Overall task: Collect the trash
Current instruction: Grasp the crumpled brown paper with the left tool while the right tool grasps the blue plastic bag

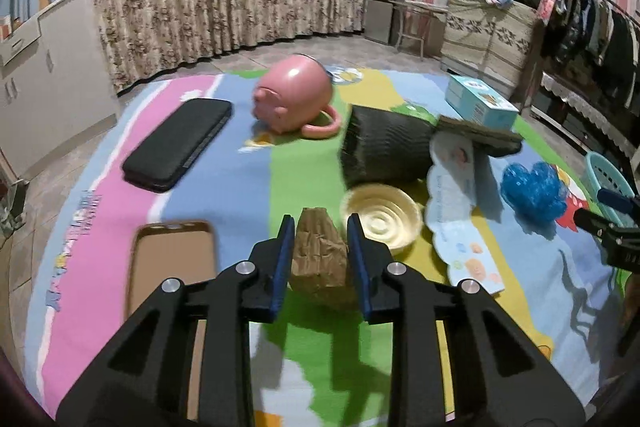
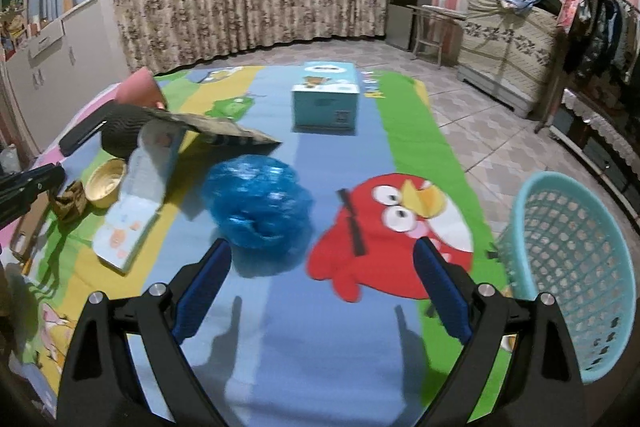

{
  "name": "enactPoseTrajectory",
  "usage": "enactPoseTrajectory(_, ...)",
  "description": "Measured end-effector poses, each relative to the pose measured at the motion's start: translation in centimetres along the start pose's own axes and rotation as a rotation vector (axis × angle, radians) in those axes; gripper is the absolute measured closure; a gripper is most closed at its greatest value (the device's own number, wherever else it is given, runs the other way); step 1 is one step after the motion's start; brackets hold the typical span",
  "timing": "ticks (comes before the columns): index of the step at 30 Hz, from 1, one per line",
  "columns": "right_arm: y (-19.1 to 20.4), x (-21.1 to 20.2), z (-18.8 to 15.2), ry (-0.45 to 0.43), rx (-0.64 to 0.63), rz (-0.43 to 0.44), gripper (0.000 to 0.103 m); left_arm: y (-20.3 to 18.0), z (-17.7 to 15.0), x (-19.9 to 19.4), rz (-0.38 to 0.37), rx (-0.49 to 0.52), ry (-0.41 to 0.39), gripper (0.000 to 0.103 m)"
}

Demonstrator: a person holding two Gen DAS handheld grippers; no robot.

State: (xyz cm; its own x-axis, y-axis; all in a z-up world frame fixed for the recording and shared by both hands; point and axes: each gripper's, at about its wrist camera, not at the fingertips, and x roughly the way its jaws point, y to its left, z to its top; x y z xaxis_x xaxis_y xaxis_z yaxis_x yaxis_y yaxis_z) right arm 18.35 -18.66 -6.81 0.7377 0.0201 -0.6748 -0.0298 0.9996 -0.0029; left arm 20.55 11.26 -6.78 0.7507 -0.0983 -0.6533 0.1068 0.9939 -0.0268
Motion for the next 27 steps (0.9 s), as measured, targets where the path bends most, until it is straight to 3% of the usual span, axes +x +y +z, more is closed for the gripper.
enactPoseTrajectory(10, 1.4, 2.6, 1.0, 0.04, -0.02, 0.018, 0.013, 1.9, -0.7, 0.4, 0.031, -0.022, 0.014, 0.074)
enactPoseTrajectory(13, 1.4, 3.6, 1.0, 0.064, -0.02, 0.015, 0.013, 2.3, -1.2, 0.2, 0.034, -0.043, 0.014, 0.046)
enactPoseTrajectory(17, 1.2, 4.0, 1.1, 0.076, -0.01, 0.028, 0.013, 2.5, -2.0, -0.1, 0.019, -0.063, 0.024, 0.037)
enactPoseTrajectory(22, 1.2, 4.1, 1.1, 0.075, -0.003, 0.042, 0.016, 1.9, -2.8, 0.8, 0.013, -0.049, 0.068, 0.039)
enactPoseTrajectory(24, 1.3, 3.9, 1.1, 0.076, -0.007, 0.047, 0.025, 2.0, -2.6, 1.2, 0.004, -0.058, 0.075, 0.049)
enactPoseTrajectory(27, 1.4, 4.1, 1.2, 0.087, -0.015, 0.051, 0.036, 2.1, -2.3, 1.8, -0.001, -0.059, 0.087, 0.051)
